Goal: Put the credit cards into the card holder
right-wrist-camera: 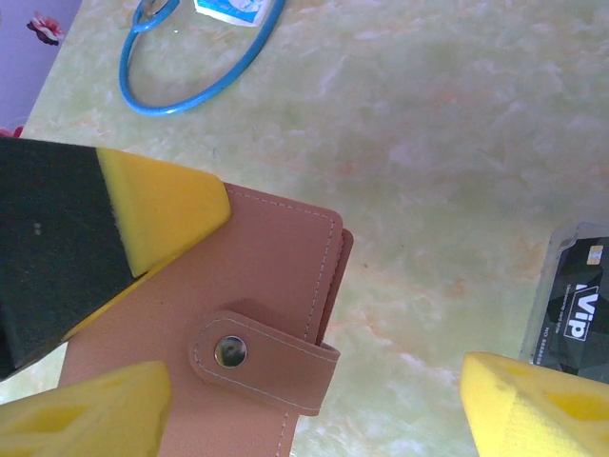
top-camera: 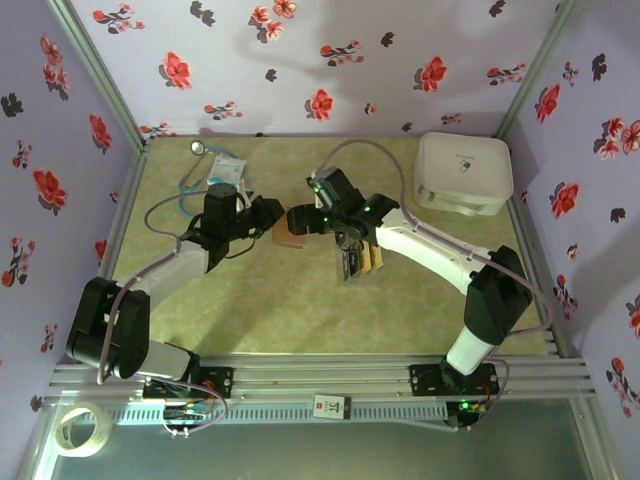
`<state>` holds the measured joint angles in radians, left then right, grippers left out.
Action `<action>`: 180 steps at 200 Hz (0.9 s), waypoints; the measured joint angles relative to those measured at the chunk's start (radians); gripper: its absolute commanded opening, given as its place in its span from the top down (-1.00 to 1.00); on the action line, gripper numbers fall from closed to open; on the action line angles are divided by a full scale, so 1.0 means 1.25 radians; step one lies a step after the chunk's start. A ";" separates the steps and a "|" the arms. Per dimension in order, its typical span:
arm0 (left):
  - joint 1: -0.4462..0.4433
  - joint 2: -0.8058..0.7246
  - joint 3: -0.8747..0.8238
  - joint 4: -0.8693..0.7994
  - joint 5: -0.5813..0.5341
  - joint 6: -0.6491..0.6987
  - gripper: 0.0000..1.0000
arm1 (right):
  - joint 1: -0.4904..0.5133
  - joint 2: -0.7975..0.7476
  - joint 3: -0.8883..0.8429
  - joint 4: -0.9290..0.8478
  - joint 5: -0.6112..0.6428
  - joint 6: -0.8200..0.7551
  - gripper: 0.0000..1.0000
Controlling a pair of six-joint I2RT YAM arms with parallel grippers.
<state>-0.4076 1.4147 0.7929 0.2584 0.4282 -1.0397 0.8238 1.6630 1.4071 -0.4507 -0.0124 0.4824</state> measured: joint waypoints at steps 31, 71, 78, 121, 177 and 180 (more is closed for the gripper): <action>0.000 0.000 -0.015 0.002 -0.008 0.000 0.95 | 0.006 0.000 -0.001 0.000 0.021 -0.005 -0.59; 0.000 -0.014 -0.015 -0.002 -0.018 0.003 0.95 | 0.007 0.003 -0.002 0.009 0.031 -0.009 -0.58; 0.000 -0.021 -0.015 -0.004 -0.020 0.006 0.95 | 0.007 0.007 -0.002 0.012 0.030 -0.009 -0.58; 0.000 -0.038 -0.016 -0.008 -0.033 0.018 0.95 | 0.023 0.055 -0.001 0.039 0.016 -0.001 -0.57; 0.000 -0.031 -0.016 -0.021 -0.056 0.018 0.96 | 0.028 0.085 -0.001 0.064 0.012 0.000 -0.48; 0.000 -0.030 -0.016 -0.021 -0.056 0.018 0.96 | 0.028 0.086 -0.001 0.063 0.014 0.000 -0.48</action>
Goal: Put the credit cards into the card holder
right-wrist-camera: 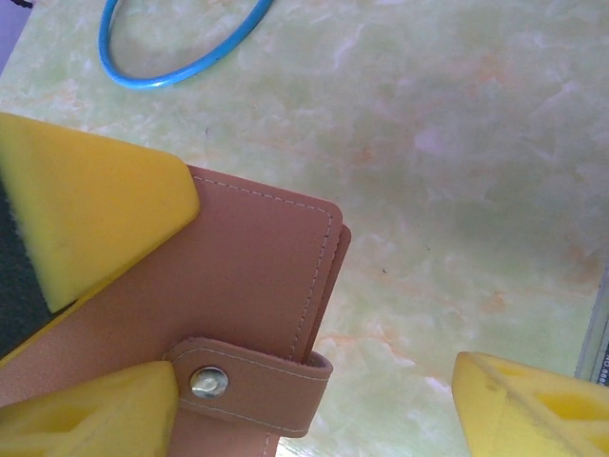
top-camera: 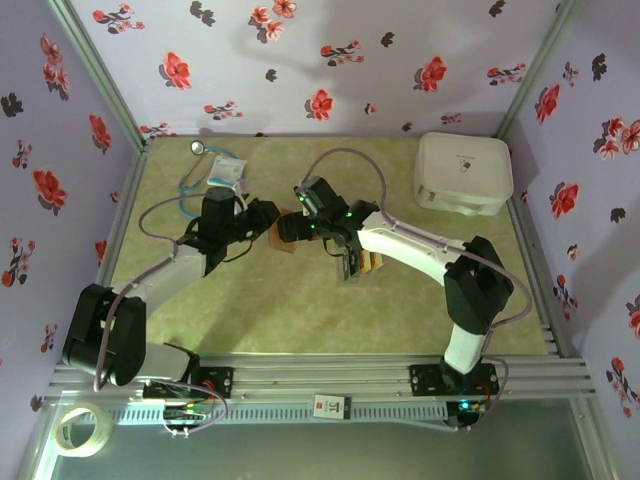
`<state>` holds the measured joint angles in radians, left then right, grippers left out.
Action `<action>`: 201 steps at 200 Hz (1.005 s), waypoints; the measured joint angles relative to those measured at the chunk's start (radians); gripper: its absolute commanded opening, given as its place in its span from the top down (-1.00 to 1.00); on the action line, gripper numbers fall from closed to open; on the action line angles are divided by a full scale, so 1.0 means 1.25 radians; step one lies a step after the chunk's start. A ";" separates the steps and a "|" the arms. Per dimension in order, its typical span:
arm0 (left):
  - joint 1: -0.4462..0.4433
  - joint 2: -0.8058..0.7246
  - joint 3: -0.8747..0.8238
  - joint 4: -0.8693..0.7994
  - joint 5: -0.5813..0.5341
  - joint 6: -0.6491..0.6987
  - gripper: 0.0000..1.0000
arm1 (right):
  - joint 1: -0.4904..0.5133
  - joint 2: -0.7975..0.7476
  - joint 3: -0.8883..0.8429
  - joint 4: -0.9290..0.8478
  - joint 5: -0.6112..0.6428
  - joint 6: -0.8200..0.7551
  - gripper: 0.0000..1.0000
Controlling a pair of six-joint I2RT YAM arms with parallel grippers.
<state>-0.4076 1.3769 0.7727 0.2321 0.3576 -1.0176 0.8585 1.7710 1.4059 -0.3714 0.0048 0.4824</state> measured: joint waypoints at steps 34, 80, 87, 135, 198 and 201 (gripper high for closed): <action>0.000 0.006 0.000 0.007 -0.008 -0.004 0.97 | -0.008 0.005 0.000 -0.001 0.017 0.009 -0.37; -0.001 0.005 0.001 0.018 -0.011 -0.007 0.97 | -0.065 0.006 -0.043 -0.034 0.076 0.019 -0.31; -0.001 0.005 0.001 0.018 -0.011 -0.007 0.97 | -0.074 0.008 -0.051 -0.044 0.081 0.019 -0.31; -0.001 0.005 0.003 0.017 -0.011 -0.006 0.96 | -0.100 0.009 -0.046 -0.086 0.082 0.018 -0.30; 0.000 -0.031 -0.027 0.029 -0.011 -0.005 0.98 | -0.098 0.008 -0.028 -0.078 0.049 0.019 -0.28; 0.000 -0.034 -0.028 0.029 -0.011 -0.005 0.99 | -0.098 0.006 -0.028 -0.077 0.047 0.019 -0.28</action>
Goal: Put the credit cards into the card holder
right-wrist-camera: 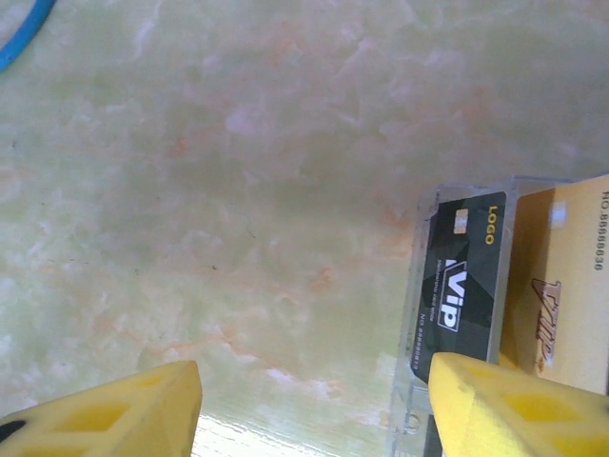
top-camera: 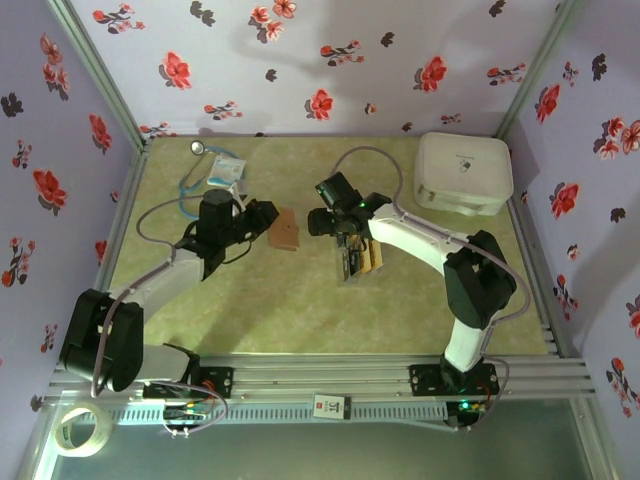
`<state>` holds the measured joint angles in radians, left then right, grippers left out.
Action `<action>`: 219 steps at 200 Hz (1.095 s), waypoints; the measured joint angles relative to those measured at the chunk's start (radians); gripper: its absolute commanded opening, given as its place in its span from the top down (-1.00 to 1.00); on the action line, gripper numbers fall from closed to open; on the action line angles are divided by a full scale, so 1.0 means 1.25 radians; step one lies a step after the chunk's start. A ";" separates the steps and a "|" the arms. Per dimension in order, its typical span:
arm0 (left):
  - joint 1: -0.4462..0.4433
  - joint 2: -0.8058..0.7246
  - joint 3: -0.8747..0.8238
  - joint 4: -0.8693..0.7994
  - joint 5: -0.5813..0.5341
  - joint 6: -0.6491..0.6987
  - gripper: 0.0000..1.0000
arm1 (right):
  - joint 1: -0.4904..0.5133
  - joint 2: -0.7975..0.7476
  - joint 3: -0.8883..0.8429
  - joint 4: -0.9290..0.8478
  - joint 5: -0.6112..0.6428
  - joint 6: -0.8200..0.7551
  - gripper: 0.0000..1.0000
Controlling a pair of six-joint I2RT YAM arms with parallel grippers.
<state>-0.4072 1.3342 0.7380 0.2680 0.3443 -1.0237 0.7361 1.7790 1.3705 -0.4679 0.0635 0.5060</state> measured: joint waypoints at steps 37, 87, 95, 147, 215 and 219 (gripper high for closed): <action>0.001 -0.039 -0.006 0.000 0.003 0.009 1.00 | 0.002 -0.047 -0.020 0.036 -0.037 0.003 -0.28; 0.001 -0.046 -0.017 -0.008 0.006 0.009 1.00 | 0.030 -0.095 -0.027 0.099 -0.088 0.023 -0.35; 0.001 -0.046 -0.017 -0.009 0.006 0.009 1.00 | 0.038 -0.093 -0.027 0.102 -0.092 0.024 -0.36; 0.001 -0.046 -0.017 -0.012 0.006 0.011 1.00 | 0.090 -0.051 0.011 0.121 -0.107 0.036 -0.37; 0.006 -0.041 -0.017 -0.028 -0.002 0.011 1.00 | 0.101 -0.024 0.019 0.126 -0.099 0.043 -0.26; 0.006 -0.040 -0.017 -0.030 -0.001 0.011 1.00 | 0.101 -0.024 0.017 0.126 -0.096 0.043 -0.24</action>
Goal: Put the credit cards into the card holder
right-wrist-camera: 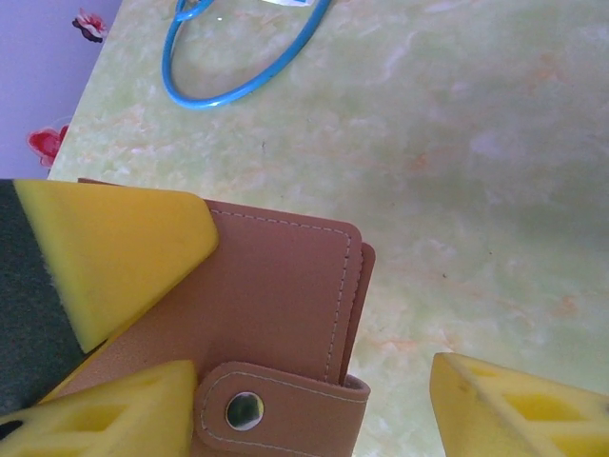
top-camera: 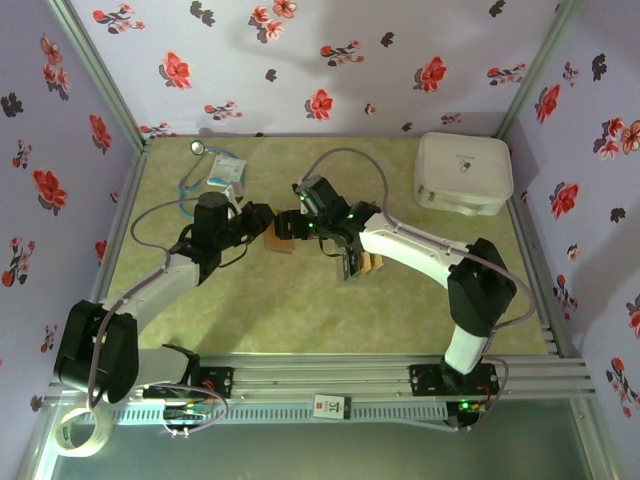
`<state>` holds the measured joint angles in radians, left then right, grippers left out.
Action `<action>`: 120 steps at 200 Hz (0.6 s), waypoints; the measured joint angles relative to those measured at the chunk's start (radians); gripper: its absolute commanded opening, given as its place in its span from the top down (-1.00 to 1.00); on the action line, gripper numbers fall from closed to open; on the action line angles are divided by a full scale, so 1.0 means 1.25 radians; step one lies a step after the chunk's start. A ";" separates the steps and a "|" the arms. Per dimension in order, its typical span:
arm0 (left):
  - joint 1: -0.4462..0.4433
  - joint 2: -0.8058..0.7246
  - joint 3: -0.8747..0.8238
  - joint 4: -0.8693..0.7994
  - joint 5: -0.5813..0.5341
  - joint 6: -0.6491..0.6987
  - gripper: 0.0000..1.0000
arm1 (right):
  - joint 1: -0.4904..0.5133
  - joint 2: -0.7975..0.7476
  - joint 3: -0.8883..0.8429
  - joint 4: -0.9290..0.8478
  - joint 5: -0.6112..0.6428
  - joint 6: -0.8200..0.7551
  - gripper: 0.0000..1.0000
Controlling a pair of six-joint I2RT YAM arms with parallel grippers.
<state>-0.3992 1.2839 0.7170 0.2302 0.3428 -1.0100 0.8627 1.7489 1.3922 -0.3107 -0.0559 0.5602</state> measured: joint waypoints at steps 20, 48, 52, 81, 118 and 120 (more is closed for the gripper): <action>0.000 0.003 0.000 -0.006 0.001 0.001 1.00 | 0.003 -0.002 -0.018 0.008 0.021 -0.002 -0.14; -0.002 0.009 0.000 -0.008 0.004 0.003 1.00 | -0.021 -0.028 -0.087 -0.001 0.066 0.000 -0.07; -0.001 0.009 0.000 -0.005 0.005 0.003 1.00 | -0.030 -0.031 -0.099 -0.007 0.071 0.000 -0.07; -0.001 0.009 0.000 0.001 0.007 0.003 1.00 | -0.089 -0.060 -0.147 -0.054 0.090 0.000 -0.09; -0.001 0.009 -0.013 0.007 0.007 0.013 1.00 | -0.086 -0.127 -0.147 -0.039 0.053 0.014 -0.14; -0.001 0.009 -0.015 0.007 0.007 0.013 1.00 | -0.085 -0.131 -0.147 -0.036 0.049 0.016 -0.14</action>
<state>-0.4007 1.2945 0.6987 0.2390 0.3515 -0.9943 0.7563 1.5848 1.2079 -0.3561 0.0048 0.5797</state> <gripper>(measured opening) 0.115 0.563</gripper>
